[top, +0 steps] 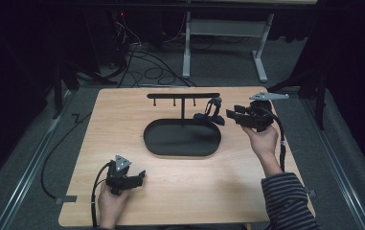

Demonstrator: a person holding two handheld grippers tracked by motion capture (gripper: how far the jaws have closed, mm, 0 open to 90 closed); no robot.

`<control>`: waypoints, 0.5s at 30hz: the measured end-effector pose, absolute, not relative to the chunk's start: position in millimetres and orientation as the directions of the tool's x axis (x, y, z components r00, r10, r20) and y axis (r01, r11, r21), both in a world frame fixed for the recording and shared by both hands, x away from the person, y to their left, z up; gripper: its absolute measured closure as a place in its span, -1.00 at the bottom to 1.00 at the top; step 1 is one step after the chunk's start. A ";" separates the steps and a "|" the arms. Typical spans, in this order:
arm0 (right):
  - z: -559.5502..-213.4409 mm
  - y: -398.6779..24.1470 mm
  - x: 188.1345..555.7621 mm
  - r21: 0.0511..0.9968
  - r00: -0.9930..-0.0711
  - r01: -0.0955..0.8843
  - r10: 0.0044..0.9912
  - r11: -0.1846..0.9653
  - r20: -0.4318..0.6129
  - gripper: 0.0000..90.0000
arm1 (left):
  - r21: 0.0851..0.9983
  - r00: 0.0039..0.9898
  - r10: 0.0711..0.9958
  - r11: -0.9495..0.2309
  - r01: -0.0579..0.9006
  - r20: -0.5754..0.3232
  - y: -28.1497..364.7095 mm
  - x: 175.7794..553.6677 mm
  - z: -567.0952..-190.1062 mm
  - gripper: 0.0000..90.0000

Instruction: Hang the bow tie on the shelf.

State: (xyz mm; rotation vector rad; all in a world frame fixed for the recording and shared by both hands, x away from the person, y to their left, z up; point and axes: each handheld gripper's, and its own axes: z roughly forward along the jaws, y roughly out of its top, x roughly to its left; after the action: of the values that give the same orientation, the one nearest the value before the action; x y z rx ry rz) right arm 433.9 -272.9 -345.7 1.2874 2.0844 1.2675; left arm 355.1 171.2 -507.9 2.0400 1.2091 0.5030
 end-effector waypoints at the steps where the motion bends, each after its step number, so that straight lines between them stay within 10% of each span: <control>1: -346.5 -273.8 432.8 0.844 -0.508 0.506 0.852 0.175 0.129 0.25 | 0.735 0.488 0.872 -0.317 0.600 -0.022 171.2 355.1 -507.9 -0.55; 15: -352.6 -288.8 414.9 0.844 -0.493 0.516 0.856 0.147 0.152 0.23 | 0.735 0.489 0.872 -0.319 0.599 -0.021 171.1 355.0 -507.9 -0.55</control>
State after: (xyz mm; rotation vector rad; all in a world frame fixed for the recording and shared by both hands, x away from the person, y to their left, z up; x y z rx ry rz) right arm 414.9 -288.8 -352.6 1.3157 2.0666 1.2837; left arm 355.0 171.1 -507.9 2.0411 1.2079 0.5037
